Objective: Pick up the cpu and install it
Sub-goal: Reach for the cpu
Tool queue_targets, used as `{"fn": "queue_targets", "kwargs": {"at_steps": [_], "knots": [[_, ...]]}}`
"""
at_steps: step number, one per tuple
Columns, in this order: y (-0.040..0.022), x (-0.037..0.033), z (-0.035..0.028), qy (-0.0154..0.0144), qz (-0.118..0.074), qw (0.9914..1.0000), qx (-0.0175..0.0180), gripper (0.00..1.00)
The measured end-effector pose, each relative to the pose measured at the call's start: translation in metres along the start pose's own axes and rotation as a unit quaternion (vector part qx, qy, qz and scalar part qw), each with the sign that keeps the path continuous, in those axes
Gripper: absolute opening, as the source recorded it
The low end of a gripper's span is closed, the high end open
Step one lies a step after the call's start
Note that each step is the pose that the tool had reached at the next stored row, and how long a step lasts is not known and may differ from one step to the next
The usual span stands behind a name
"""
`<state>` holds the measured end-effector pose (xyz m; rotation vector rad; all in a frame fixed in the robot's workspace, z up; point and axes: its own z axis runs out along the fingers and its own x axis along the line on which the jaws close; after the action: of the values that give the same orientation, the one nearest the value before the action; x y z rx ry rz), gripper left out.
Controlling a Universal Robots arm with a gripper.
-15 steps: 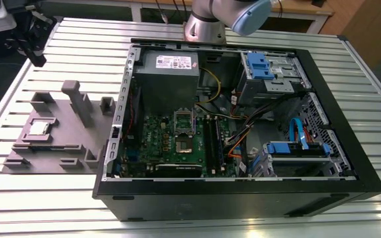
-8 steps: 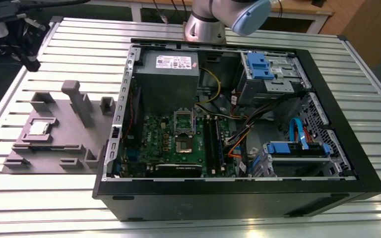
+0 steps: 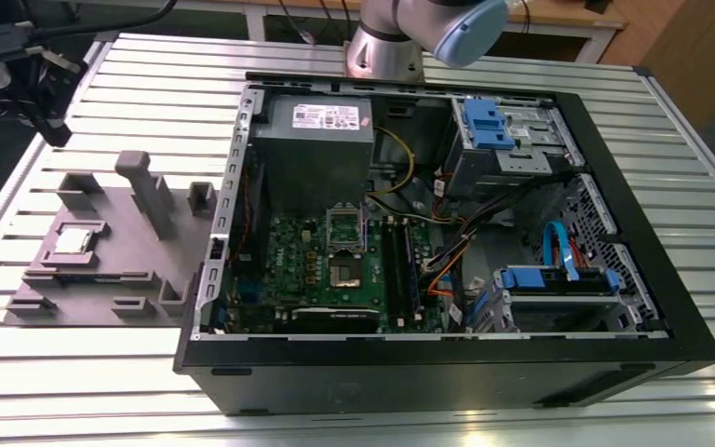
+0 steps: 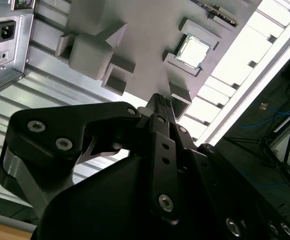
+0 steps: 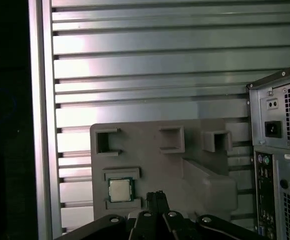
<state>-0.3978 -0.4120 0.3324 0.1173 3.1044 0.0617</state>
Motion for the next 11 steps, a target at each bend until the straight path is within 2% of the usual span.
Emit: {"fn": "queue_targets", "kwargs": {"at_steps": [11], "knots": [[-0.003,0.013,0.0174,0.0001,0.0,1.0,0.0003,0.1]]}}
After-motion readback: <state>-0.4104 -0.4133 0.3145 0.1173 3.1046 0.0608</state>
